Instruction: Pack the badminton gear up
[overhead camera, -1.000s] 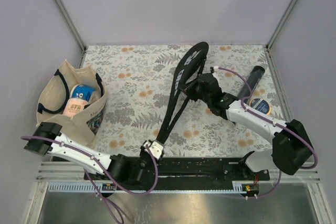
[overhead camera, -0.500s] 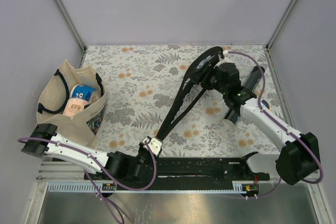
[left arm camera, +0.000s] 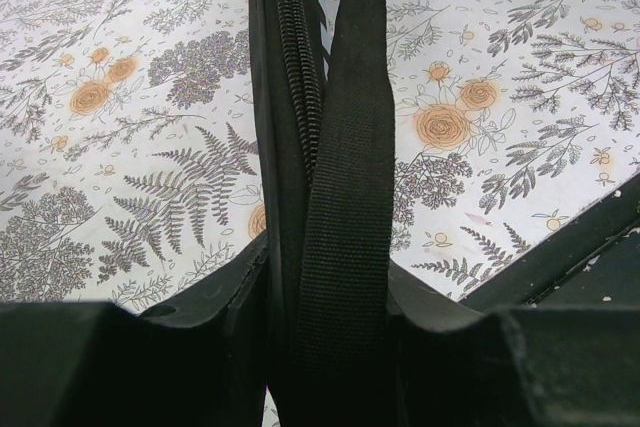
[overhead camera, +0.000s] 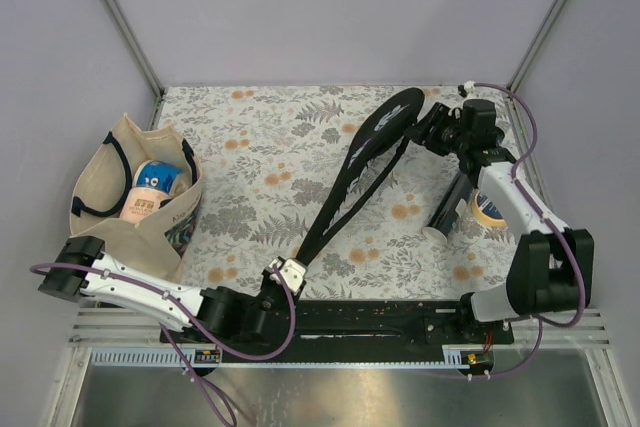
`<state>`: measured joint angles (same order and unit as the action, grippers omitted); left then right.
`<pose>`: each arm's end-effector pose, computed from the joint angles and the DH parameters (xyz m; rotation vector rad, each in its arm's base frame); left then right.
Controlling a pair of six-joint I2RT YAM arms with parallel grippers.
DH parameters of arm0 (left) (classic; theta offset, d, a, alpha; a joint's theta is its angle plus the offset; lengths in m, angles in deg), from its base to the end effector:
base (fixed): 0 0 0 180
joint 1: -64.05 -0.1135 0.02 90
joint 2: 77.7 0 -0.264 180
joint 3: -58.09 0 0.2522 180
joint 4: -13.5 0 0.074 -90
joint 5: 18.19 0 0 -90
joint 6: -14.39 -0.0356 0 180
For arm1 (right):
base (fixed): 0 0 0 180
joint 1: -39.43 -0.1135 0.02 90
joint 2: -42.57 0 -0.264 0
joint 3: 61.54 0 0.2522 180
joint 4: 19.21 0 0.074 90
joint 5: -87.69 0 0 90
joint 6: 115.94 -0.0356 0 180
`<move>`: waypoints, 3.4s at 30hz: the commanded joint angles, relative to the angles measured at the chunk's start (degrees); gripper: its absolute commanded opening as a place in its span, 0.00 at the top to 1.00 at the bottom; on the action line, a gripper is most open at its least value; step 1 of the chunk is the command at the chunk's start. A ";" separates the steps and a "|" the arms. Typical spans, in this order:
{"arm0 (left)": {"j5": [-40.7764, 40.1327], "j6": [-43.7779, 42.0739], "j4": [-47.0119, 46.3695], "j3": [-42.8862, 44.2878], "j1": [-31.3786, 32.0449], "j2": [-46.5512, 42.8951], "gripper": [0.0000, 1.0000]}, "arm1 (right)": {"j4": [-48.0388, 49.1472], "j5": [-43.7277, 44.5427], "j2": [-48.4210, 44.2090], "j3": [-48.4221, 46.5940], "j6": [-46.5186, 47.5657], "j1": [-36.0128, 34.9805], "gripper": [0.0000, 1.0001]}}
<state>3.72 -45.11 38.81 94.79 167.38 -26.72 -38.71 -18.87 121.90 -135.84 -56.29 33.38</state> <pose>-0.0060 -0.1686 0.2008 0.5859 1.7237 -0.2916 0.3179 0.0439 0.3059 0.2427 2.0339 0.6914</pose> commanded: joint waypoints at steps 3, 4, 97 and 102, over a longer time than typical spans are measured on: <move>-0.20 2.45 -0.74 3.08 -0.23 -0.97 1.00 | 5.12 -13.05 7.85 -1.35 -0.32 2.79 0.43; -0.20 2.46 -0.74 3.08 -0.23 -0.80 1.00 | 8.43 -14.37 8.55 -0.39 -1.20 2.79 0.42; 0.24 8.08 6.99 5.71 -0.23 -9.76 1.00 | 9.94 -46.89 27.63 -18.30 0.91 15.45 0.44; 0.51 8.61 6.91 5.45 -0.32 -9.58 1.00 | 16.81 -49.54 30.09 -18.74 -4.54 15.36 0.44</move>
<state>5.05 -38.03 48.19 97.32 167.05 -36.34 -28.87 -63.85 150.79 -151.44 -57.45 48.86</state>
